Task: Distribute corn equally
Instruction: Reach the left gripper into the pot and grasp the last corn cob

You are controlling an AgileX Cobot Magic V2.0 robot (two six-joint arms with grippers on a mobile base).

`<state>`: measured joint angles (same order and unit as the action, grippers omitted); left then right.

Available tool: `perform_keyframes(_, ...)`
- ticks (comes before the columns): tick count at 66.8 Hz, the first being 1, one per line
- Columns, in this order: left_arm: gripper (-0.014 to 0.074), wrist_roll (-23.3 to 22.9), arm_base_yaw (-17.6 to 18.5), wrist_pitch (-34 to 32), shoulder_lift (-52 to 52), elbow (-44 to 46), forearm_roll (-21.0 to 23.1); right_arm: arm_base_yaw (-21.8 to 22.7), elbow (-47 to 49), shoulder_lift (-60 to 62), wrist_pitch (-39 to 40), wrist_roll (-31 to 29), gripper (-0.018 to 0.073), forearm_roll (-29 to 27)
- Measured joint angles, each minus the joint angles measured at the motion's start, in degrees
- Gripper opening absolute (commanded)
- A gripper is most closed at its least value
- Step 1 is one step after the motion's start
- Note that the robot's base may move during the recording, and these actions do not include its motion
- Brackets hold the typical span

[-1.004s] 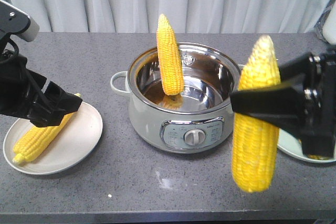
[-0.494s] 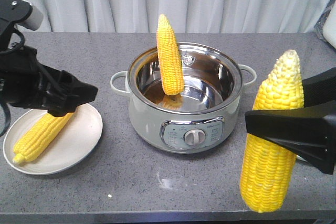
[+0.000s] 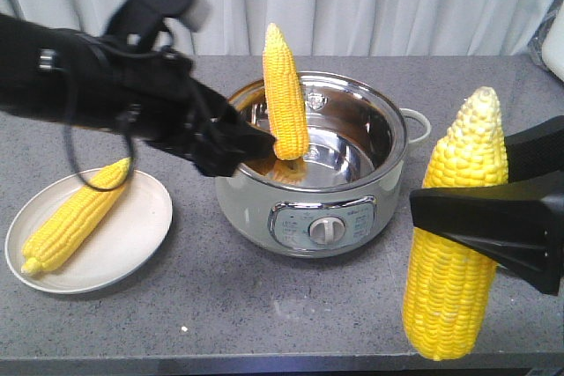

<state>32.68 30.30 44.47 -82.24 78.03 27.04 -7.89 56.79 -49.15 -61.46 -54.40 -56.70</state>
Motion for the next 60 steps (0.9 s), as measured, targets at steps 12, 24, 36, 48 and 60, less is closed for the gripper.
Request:
perform_keyframes(12, 0.0559, -14.81, 7.41, 0.48, -6.17, 8.20, -17.47, 0.00, 0.00, 0.00, 0.00, 0.00, 0.0162, 0.00)
perform_keyframes(24, 0.0559, -34.96, 12.12, 4.56, -12.93, 16.57, -34.06, 0.00, 0.00, 0.00, 0.00, 0.00, 0.0162, 0.00)
perform_keyframes(36, 0.0559, -48.51, 13.39, 11.60, -20.39, 25.62, -41.72, 0.00, 0.00, 0.00, -0.02, 0.00, 0.0162, 0.00)
perform_keyframes(48, 0.0559, -53.19, 13.39, 15.53, -26.56, 32.83, -43.09, 0.00, 0.00, 0.00, -0.06, 0.00, 0.0162, 0.00)
perform_keyframes(60, 0.0559, -56.59, 12.70, 15.60, -29.74, 36.04, -43.02, 0.00, 0.00, 0.00, -0.06, 0.00, 0.0162, 0.00)
